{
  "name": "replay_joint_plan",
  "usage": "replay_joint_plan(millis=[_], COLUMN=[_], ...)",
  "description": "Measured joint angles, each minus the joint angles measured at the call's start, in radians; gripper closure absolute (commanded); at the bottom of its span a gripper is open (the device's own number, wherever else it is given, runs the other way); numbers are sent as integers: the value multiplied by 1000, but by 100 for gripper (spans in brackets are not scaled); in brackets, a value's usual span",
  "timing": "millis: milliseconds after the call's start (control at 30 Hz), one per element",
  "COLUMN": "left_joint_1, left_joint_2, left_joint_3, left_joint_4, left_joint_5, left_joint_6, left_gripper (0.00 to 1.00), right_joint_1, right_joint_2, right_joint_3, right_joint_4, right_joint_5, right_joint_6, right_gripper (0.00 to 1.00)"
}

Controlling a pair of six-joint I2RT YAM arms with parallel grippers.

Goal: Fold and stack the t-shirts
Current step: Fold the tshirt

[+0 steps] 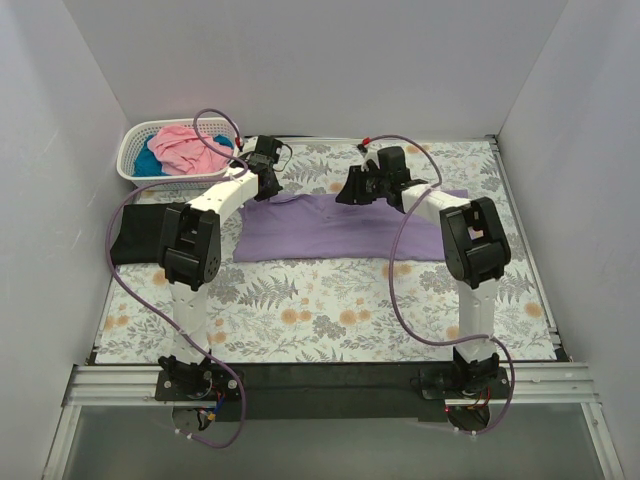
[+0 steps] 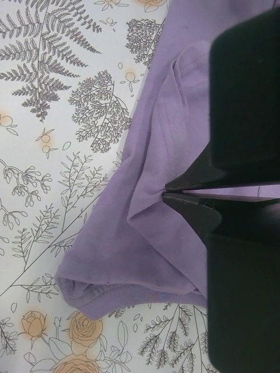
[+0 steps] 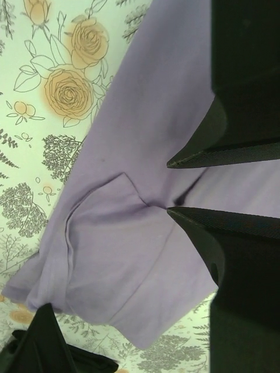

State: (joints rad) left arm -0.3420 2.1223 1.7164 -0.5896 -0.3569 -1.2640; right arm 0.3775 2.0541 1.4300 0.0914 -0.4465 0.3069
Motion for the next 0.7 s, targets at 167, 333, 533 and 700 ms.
replay_joint_plan(millis=[167,333,533,700], left_joint_1=[0,0,0,0], left_joint_2=[0,0,0,0], left_joint_3=[0,0,0,0], left_joint_4=[-1,-1,-1,-1], left_joint_5=[3,5,16,23], left_joint_6=[-1,-5,-11,-14], left_gripper=[98,98,98,99], right_joint_1=[15,37,45,45], right_joint_2=[140,227,259,274], right_joint_3=[76,137,174,195], right_joint_4=[39,54,73,92], right_joint_5=[-36,-59,-69,-69], right_joint_6=[38,61,82,93], right_gripper=[61,61,61,62])
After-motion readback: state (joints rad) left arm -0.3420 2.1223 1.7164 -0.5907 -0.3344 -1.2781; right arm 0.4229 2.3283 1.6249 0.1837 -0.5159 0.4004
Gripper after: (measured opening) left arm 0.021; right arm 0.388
